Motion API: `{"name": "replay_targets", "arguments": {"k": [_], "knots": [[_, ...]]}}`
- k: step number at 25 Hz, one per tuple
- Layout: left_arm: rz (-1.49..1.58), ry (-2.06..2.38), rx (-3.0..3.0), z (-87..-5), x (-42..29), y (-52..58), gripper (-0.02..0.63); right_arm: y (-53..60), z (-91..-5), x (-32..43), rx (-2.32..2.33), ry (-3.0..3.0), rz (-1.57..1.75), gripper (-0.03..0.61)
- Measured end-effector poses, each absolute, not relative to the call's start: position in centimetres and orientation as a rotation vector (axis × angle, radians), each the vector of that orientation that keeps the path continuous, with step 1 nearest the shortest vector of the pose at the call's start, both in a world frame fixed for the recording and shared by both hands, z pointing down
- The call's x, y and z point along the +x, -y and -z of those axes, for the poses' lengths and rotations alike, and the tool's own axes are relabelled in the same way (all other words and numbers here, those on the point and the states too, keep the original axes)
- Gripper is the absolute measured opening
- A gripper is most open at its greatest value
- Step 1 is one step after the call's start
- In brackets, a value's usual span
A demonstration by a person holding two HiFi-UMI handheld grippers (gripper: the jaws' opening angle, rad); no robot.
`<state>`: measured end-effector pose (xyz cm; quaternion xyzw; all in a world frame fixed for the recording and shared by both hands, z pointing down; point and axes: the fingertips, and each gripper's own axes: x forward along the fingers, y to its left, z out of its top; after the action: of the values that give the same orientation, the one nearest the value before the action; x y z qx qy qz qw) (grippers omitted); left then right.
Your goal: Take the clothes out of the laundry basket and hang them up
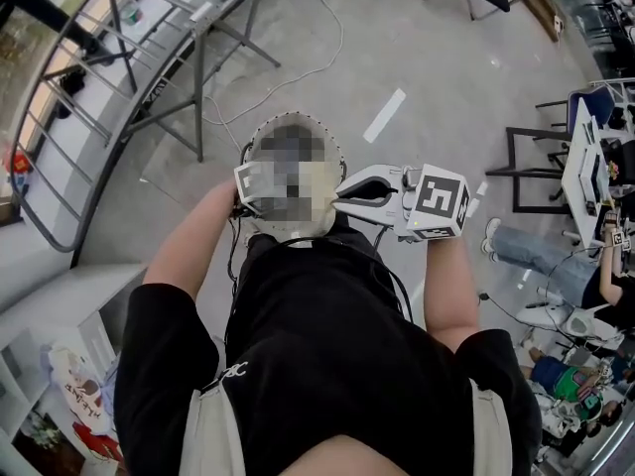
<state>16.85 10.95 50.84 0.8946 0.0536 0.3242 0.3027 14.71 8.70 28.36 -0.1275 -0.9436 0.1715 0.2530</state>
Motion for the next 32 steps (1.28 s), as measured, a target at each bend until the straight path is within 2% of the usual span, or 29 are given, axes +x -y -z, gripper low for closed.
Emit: {"name": "replay_targets", "arguments": {"k": [1,4,15,26,32], "knots": [[-0.848,-0.11,2.379,-50.7,16.8,-10.6,0.073,-8.5,-28.5,14.9,-0.336,2.568,-0.475,0.023],[-0.829,0.027,2.401,-50.4,15.4,-9.1,0.044,-7.3,-28.5,15.4,-0.298,2.583,-0.495,0.023],[-0.758,0.733,2.416,-44.3,3.8,-4.9,0.037,-1.7,-29.4,14.9,-0.151,2.572,-0.385,0.023],[-0.697,1.459,2.462,-27.5,-5.9,-1.4,0.034,5.9,-24.1,8.8,-0.024,2.619,-0.014,0.023],[-0.744,1.758,2.432,-19.2,-8.9,-2.0,0.034,8.4,-19.5,4.7,-0.012,2.698,0.163,0.023]]}}
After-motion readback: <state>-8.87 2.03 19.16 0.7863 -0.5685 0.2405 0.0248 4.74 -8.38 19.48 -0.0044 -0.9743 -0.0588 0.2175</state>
